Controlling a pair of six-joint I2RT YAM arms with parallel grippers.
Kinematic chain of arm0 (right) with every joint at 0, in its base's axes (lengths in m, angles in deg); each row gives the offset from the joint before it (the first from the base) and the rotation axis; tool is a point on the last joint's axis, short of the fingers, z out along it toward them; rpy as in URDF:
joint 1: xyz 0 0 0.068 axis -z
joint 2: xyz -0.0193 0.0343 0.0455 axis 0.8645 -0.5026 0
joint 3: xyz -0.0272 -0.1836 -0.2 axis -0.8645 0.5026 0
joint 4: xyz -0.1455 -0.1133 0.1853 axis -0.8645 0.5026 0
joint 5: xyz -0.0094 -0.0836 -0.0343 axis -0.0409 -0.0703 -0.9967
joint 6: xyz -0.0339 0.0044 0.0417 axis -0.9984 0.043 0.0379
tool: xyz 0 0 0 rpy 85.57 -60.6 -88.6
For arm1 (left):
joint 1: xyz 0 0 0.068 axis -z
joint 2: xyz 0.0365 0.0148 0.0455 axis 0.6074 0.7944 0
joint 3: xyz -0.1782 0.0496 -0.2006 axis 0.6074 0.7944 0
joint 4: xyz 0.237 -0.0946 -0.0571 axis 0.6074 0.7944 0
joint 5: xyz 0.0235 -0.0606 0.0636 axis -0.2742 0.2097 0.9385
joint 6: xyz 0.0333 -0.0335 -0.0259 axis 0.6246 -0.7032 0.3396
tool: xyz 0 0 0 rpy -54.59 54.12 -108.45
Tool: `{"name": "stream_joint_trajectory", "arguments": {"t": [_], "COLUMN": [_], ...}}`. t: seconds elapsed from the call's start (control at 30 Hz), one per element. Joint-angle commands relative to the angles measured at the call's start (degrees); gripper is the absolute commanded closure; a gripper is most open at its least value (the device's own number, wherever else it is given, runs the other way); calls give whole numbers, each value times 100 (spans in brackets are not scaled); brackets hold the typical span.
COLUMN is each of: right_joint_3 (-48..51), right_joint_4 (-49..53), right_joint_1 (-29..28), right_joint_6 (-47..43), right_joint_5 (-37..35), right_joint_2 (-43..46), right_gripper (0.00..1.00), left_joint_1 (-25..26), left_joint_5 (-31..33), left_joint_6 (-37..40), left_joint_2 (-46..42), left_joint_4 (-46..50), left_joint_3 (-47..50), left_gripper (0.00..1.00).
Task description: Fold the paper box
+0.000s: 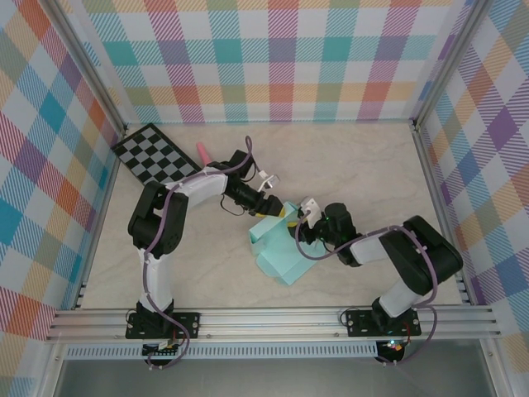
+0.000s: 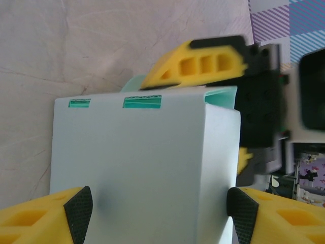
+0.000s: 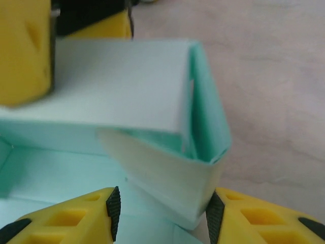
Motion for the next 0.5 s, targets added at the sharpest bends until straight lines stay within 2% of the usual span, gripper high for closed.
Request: {"name": "stream_joint_trajectory", "arguments": {"t": [0.0, 0.27, 0.47], "right_joint_3": [-27, -345, -424], "right_joint_4": [-661, -739, -908], "right_joint_1": [-10, -10, -10], "right_joint_6": [-441, -625, -604], "right_joint_5": [-187, -183, -224], "right_joint_2": [-363, -590, -662], "right_gripper": [52, 58, 58], "left_joint_1": [-30, -11, 31], "left_joint_5": [-131, -100, -19], "left_joint_6": [197, 71, 17], "left_joint_2": [-125, -31, 29], "left_joint_4": [221, 100, 48], "left_joint_3": [-28, -27, -30], "left_gripper": [26, 29, 32]}}
